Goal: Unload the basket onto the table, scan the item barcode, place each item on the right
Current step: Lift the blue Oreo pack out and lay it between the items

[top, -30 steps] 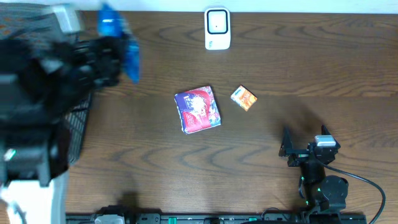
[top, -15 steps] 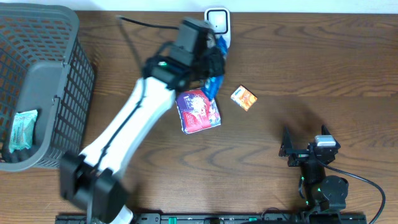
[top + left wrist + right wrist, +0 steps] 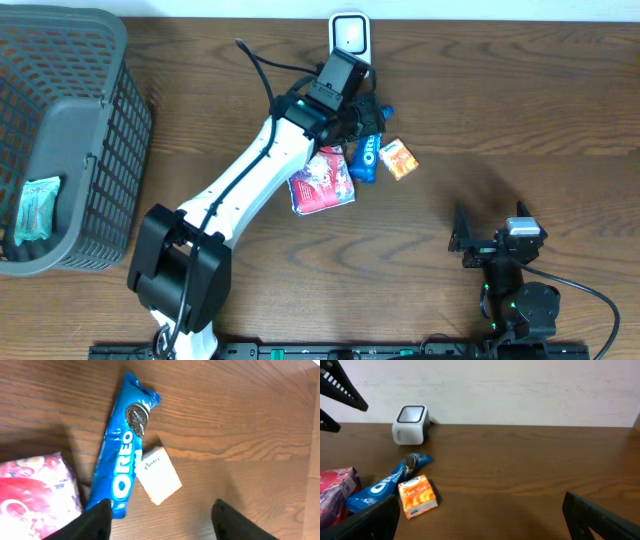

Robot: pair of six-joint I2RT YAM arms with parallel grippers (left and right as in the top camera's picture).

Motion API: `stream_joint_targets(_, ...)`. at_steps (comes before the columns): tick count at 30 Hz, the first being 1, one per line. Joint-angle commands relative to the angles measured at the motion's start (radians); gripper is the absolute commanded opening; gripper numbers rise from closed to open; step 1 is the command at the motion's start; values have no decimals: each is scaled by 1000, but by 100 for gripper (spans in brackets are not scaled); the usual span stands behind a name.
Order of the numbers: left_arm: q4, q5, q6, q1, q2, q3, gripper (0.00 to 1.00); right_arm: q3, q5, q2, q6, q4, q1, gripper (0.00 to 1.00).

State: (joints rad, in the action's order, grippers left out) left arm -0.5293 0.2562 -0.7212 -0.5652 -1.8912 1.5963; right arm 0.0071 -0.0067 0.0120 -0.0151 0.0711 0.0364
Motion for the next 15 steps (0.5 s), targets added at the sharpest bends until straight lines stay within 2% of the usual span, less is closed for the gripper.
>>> stream_joint_targets(1,-4,-10,82,63,99,10,65,-2,-1,-5,-10,4,-9,99)
stream_joint_targets(7,-20,-60,251,274,325,16,65,-2,0,-5,-10,4,-9,99)
stream_joint_targets(11,-119,-283,282,509,469,16,64,-2,-1,-5,-10,4,-9,99)
stream_joint_targets(15,-227,-546,359,761,520,15,65,-2,-1,-5,-10,4,-9,99)
